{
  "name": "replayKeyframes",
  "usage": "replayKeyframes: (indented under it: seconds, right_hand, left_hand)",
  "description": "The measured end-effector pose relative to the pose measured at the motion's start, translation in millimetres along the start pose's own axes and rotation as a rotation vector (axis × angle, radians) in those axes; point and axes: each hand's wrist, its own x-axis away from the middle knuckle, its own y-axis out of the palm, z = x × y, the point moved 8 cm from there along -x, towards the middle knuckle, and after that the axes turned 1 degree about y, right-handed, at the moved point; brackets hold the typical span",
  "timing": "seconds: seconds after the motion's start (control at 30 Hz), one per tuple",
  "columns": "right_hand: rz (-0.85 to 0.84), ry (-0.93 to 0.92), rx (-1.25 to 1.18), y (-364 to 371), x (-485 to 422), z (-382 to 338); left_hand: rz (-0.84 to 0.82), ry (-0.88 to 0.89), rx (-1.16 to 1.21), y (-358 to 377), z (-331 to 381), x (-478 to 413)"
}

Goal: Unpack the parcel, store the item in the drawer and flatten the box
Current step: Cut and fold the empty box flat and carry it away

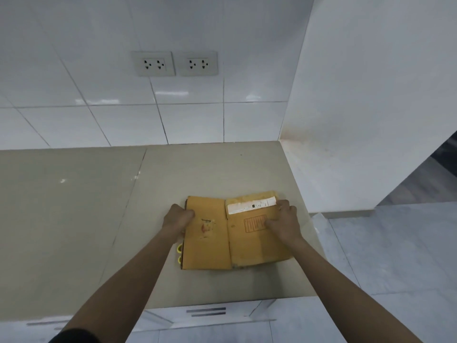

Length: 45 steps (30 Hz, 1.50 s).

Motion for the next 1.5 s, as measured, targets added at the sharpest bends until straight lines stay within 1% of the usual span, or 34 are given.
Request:
replayKeyframes:
  seconds: [0.17, 0.37, 0.63, 0.77, 1.03, 1.17, 1.33, 1.5]
  right_hand:
    - [0.033, -0.005, -0.046, -15, 13, 6]
    - [0.104, -0.007, -0.109, -36, 32, 22]
    - [0.159, 0.019, -0.154, -83, 44, 63]
    - [0.178, 0.022, -0.167, -121, 44, 96]
    - [0.183, 0.029, -0.212, -221, 36, 186]
    - [0.214, 0.028, -0.194, -278, 27, 230]
    - [0.257, 0.064, -0.183, -339, 20, 282]
    - [0.282, 0.117, -0.172, -379, 1, 327]
  left_hand:
    - [-0.033, -0.012, 0.079, 1, 3, 13]
    - [-0.064, 0.011, 0.081, 14, 5, 26]
    - [-0.086, 0.06, 0.114, 61, 19, 57]
    - [-0.122, 0.078, 0.142, 107, 34, 78]
    - [-0.08, 0.178, 0.119, 229, 74, 127]
    - [-0.062, 0.218, 0.1, 296, 100, 144]
    - [-0.111, 0.252, 0.015, 376, 130, 160]
    - [-0.176, 0.26, -0.036, 442, 156, 168]
